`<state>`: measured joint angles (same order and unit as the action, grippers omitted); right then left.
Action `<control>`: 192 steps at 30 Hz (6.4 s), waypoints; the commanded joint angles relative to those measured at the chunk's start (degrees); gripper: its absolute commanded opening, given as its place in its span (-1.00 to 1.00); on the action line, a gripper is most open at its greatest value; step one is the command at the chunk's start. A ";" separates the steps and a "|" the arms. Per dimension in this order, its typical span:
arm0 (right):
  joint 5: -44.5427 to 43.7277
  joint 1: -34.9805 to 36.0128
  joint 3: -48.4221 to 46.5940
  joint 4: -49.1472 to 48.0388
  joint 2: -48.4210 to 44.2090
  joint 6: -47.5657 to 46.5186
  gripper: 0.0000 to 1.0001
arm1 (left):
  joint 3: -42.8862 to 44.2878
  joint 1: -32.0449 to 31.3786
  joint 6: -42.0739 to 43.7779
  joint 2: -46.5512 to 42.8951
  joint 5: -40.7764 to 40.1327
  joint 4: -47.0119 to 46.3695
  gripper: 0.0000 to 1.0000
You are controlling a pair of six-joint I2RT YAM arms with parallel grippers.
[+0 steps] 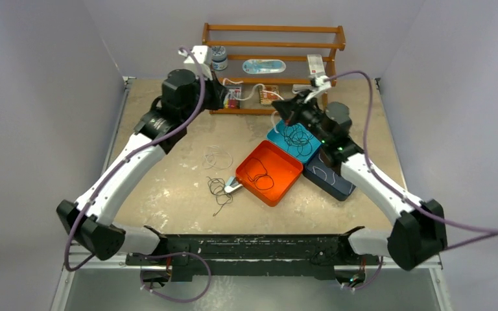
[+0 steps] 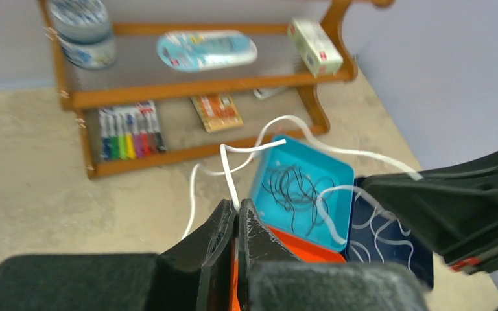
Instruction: Untangle the cables
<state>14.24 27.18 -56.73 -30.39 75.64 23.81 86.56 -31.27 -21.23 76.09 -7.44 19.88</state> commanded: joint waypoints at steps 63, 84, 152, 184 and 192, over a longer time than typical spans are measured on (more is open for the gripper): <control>-28.69 -22.17 20.90 33.01 -34.71 4.66 -1.00 | 9.63 -22.57 -6.14 36.59 10.17 -18.59 -0.11; -18.92 -22.17 28.23 18.37 -6.25 8.57 -1.00 | -20.89 -12.83 -4.65 3.77 -10.54 -11.85 -0.04; 8.84 -11.80 9.55 13.21 -5.48 -13.89 -0.01 | -30.98 3.97 -13.14 1.83 -21.33 0.00 0.01; 0.18 13.34 -41.01 35.47 51.74 -22.23 -0.14 | -37.59 12.98 -13.18 -23.51 -23.15 5.58 0.02; 2.24 13.47 -41.93 35.40 53.06 -22.51 -0.31 | -37.85 12.99 -13.22 -23.27 -22.72 5.09 0.02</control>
<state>15.55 40.47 -96.31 5.80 128.84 1.52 48.86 -18.50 -34.89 53.08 -30.46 27.44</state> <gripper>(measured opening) 0.367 0.509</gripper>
